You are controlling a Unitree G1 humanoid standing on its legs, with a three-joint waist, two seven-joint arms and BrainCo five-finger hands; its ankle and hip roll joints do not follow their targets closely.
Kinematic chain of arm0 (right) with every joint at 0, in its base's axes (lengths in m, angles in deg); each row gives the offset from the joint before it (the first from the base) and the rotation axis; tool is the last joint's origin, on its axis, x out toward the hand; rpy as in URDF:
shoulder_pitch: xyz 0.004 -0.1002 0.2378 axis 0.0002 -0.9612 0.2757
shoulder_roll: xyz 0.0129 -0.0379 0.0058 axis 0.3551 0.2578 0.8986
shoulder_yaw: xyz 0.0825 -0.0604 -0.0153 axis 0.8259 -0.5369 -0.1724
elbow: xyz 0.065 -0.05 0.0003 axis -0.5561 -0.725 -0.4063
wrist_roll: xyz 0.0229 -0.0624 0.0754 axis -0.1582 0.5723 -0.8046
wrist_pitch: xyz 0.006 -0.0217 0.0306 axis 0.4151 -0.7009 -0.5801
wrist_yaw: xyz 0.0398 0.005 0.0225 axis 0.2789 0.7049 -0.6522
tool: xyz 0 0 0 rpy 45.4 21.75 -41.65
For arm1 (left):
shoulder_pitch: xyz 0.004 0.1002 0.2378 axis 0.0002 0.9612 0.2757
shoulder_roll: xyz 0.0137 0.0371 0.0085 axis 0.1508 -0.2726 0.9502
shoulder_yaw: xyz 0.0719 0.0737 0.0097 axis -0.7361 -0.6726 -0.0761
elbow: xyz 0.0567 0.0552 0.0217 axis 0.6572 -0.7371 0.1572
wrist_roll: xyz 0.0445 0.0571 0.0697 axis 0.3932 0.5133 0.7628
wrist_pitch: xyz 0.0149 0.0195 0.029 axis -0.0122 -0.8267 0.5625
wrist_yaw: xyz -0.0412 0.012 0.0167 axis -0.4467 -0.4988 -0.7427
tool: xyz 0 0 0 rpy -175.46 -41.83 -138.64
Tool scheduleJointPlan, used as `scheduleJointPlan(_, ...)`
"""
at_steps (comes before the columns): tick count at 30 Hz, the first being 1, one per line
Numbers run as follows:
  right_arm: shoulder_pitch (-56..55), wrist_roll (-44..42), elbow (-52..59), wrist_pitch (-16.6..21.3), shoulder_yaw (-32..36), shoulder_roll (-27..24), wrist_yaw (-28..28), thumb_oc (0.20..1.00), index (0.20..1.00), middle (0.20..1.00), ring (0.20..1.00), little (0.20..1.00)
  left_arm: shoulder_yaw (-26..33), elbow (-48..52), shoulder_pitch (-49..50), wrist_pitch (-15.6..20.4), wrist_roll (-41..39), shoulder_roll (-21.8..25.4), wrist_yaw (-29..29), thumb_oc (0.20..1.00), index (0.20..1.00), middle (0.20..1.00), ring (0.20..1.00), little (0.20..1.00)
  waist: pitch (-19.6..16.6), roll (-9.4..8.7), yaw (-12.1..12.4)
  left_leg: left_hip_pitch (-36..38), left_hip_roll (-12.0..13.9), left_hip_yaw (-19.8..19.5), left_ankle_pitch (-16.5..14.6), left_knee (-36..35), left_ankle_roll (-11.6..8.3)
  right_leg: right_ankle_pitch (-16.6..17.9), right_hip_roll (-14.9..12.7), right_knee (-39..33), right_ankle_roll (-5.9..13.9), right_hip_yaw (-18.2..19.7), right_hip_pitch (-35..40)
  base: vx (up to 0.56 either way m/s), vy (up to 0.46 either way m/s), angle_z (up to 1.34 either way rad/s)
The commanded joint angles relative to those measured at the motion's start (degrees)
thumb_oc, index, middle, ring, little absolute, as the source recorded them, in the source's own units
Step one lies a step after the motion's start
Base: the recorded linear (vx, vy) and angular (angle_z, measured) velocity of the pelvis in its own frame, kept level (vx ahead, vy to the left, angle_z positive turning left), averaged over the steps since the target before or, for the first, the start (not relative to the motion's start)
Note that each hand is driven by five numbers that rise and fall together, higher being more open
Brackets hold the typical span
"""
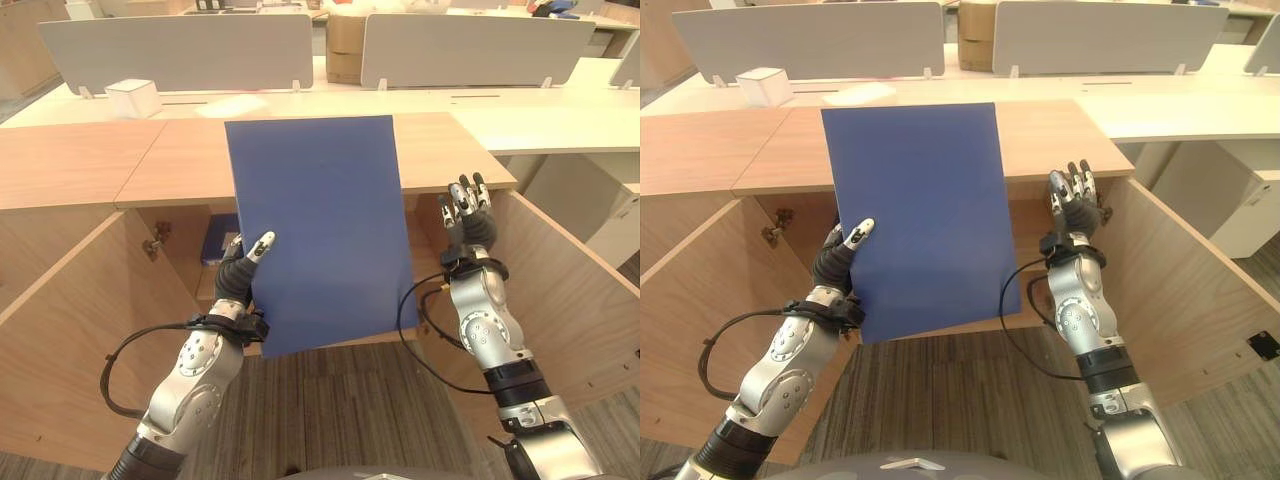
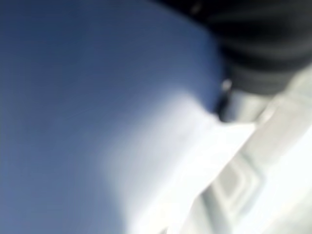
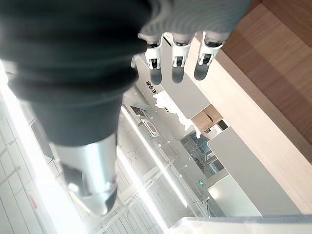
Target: Put the empty folder in the office cabinet
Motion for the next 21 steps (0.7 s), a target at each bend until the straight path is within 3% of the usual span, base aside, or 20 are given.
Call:
scheduleJointPlan(1, 4.1, 0.1, 4.5, 0.7, -1.9, 1.0, -3.8, 1.0, 1.0, 1.0, 1.0, 1.0, 3.2, 2.3, -3.1, 3.4, 1.7, 0.5, -0.7, 0.2, 0.2, 0.2, 0.2, 0.2, -1.9, -1.18, 0.1, 2.1, 0.1, -0.1, -8.3, 0.0, -1.38, -2.1, -3.9, 0.0, 3.67, -1.4, 1.8, 0.0, 0.0, 0.0)
scheduleJointPlan(10, 2.8, 1.3, 8.3, -4.7, -12.3, -0.4, -10.3, 1.0, 1.0, 1.0, 1.0, 1.0, 2.9, 3.2, -2.8, 3.3, 0.9, 0.9, -2.1, 0.2, 0.2, 0.2, 0.2, 0.2, -1.5, -1.41, 0.5, 1.8, 0.2, -0.2, -7.9, 0.0, -1.54, -2.0, -3.9, 0.0, 3.47, -1.5, 1.6, 0.0, 0.0, 0.0)
scheduleJointPlan(21, 4.8, 3.1, 4.6, -8.7, -18.7, -0.2, -11.6, 1.0, 1.0, 1.0, 1.0, 1.0, 1.5, 3.9, -3.6, 3.1, 0.0, 1.2, -2.5, 0.2, 0.2, 0.2, 0.2, 0.2, -1.3, -1.69, 1.4, 1.1, 0.2, -1.1, -7.5, 0.0, -1.66, -2.0, -3.9, 0.0, 3.39, -2.3, 1.4, 0.0, 0.0, 0.0)
